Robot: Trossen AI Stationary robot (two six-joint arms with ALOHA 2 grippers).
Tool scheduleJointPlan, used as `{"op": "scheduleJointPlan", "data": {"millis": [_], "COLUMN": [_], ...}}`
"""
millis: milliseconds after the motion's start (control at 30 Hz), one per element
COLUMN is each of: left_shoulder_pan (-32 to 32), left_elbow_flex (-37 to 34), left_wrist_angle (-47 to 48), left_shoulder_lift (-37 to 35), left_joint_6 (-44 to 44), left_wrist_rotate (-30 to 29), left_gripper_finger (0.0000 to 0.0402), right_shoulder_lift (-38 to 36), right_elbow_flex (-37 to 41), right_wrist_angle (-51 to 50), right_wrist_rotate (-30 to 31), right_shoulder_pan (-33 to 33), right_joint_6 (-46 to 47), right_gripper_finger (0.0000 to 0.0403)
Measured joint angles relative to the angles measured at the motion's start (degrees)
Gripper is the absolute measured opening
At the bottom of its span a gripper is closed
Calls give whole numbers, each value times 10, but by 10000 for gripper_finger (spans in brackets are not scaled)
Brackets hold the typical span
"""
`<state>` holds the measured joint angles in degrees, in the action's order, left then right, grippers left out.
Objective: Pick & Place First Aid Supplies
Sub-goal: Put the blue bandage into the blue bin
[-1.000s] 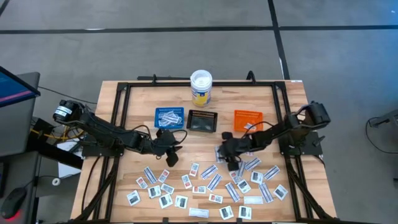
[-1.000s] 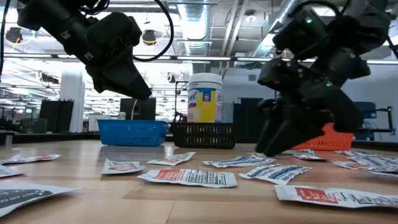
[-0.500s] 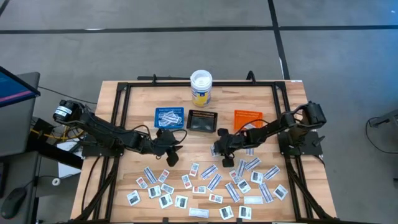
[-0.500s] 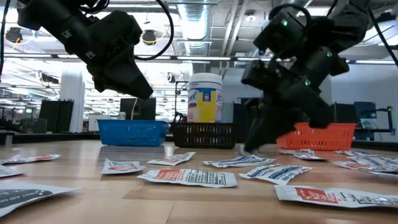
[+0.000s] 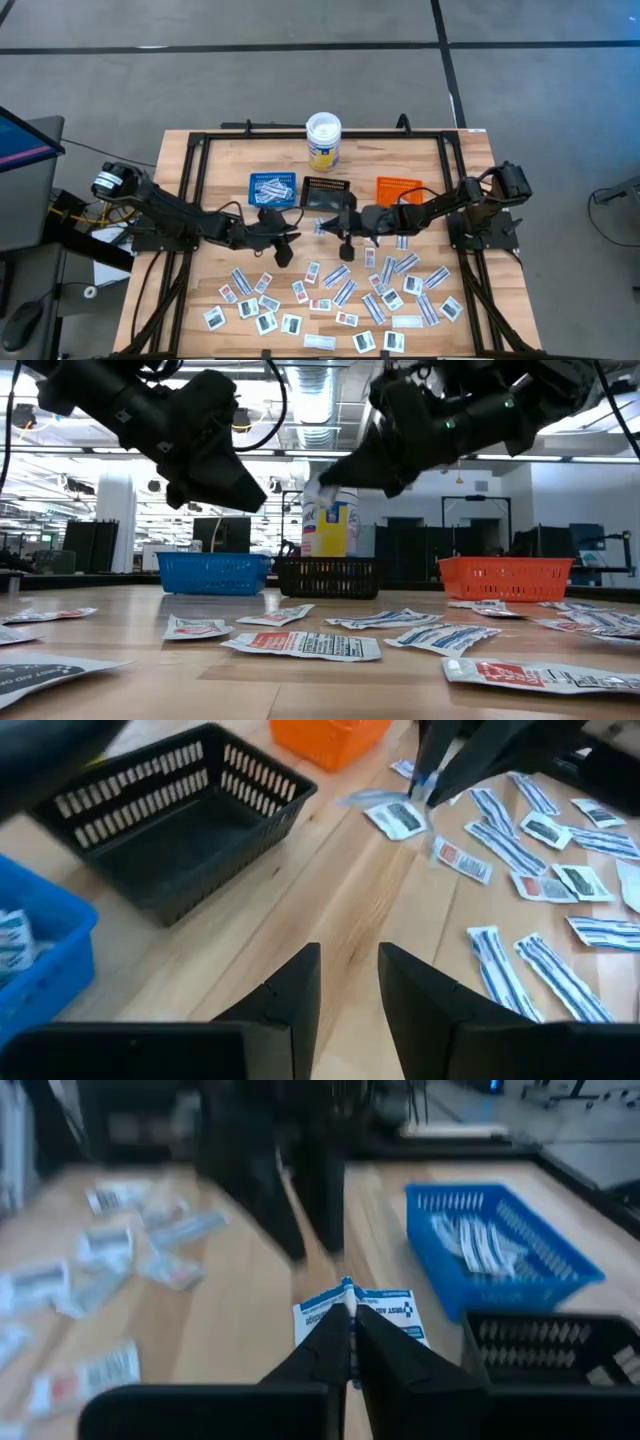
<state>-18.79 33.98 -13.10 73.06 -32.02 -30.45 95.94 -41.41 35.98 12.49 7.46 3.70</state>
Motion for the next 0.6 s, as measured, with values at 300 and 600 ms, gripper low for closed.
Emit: {"op": "scheduleJointPlan", "data": {"millis": [300, 600], "left_shoulder_pan": [3, 2], "left_elbow_flex": [0, 0], "left_wrist_angle": [-216, -269], "left_shoulder_lift": [114, 137], "left_joint_6": [51, 52], "left_wrist_rotate": [-35, -26], "left_gripper_finger": [104, 104], "right_shoulder_lift": [0, 0], "right_elbow_flex": [0, 0], "right_wrist_angle": [-6, -34], "right_wrist_rotate": [-1, 1], "right_shoulder_pan": [0, 0], "right_joint_6": [2, 2], "right_gripper_finger": [3, 12]}}
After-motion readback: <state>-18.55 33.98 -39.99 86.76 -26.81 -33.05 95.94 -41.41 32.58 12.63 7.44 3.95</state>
